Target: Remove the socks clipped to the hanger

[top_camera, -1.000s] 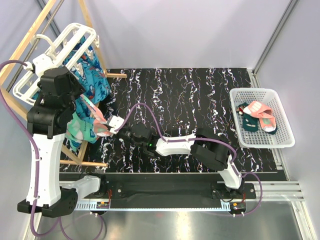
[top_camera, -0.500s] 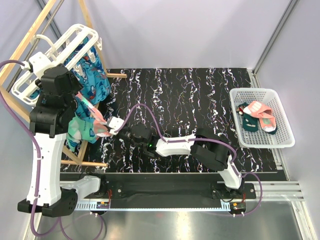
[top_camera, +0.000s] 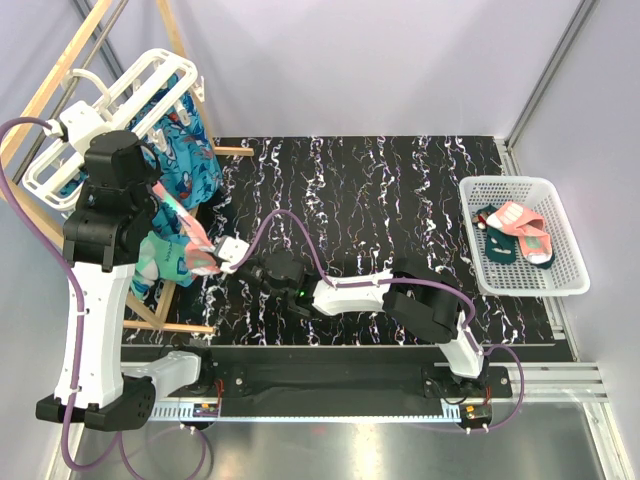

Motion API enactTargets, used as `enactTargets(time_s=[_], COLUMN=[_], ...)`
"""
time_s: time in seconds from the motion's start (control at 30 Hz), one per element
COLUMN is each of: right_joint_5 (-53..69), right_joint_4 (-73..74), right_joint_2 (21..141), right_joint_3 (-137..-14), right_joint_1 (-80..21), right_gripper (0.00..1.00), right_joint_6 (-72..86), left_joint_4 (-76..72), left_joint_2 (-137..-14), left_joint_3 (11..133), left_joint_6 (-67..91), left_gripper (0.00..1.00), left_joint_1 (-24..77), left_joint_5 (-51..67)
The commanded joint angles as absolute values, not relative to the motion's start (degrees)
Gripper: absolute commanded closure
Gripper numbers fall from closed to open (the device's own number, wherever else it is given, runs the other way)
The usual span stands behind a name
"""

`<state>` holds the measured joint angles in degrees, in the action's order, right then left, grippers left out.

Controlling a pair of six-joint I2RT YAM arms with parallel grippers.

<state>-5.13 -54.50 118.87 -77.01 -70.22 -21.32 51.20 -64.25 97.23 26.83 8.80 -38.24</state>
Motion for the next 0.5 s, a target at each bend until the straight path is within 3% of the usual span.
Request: enactTargets(time_s=[0.0, 0.3, 0.4, 0.47], right_joint_5=[-6.42, -7.20, -12.11, -25.35], right_joint_4=[-58.97, -58.97, -60.28, -68.93], right_joint_2=[115.31, 115.49, 116.10, 117.15], right_joint_3=[-76.73, -76.64, -76.82, -75.77], right_joint_1=[-70.84, -70.84, -70.75, -70.93], right_gripper=[1.00, 1.00, 1.00, 1.00], right_joint_6=[-22.24, -22.06, -22.06, -21.45], left_joint_4=[47.55, 47.72, 48.07, 48.34], left_joint_2=[-64.25, -63.90, -63.90, -63.90], left_joint_3=[97.64, 98.00, 98.52, 99.05], left_joint_6=[26.10, 25.93, 25.66, 25.49], left_gripper=[0.97, 1.00, 1.00, 1.00], left_joint_1=[8.96, 8.88, 8.96, 8.88], left_joint_5=[-40.17, -39.90, -40.08, -39.99])
